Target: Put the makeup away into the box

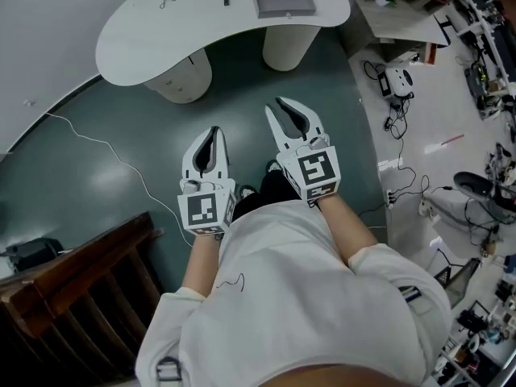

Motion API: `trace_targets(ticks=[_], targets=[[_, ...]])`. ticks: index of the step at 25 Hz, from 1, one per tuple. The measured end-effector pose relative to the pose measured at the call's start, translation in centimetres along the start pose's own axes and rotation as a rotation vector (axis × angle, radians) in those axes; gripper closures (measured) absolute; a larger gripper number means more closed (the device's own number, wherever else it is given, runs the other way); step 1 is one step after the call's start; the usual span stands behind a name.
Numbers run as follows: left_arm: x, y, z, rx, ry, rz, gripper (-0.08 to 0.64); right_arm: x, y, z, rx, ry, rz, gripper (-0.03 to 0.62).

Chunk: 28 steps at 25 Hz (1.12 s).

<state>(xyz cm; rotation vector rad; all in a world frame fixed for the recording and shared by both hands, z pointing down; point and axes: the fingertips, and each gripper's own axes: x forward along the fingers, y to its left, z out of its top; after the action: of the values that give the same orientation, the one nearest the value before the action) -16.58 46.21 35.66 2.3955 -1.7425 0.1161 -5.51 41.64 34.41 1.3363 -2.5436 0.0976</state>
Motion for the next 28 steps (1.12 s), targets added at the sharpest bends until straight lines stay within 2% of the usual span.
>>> trace_targets(ticks=[3,7,16,21,28], targets=[[2.2,0.6,-1.2,-0.018,0.033,-0.008,0.538,2.1,-1.2,-1.0,0.013,0.024,-0.001,0.528],[6.9,1.7,-0.6,-0.004,0.033,0.003,0.538,5.8,-4.0,-1.5,0.023,0.026,0.025,0.527],[19.2,3.2,1.3,0.016,0.082,0.056,0.538,14.2,-14.4,1.0,0.053,-0.003,0.054,0.520],[25.2,2.6,1.9,0.008,0.097,0.060,0.538,17.9,-18.7,0.2,0.084,0.017,0.091,0.512],[30.6,4.8,2.7,0.004,0.125,0.107,0.538,23.2,-21.7,0.1,0.123,0.051,0.141,0.502]])
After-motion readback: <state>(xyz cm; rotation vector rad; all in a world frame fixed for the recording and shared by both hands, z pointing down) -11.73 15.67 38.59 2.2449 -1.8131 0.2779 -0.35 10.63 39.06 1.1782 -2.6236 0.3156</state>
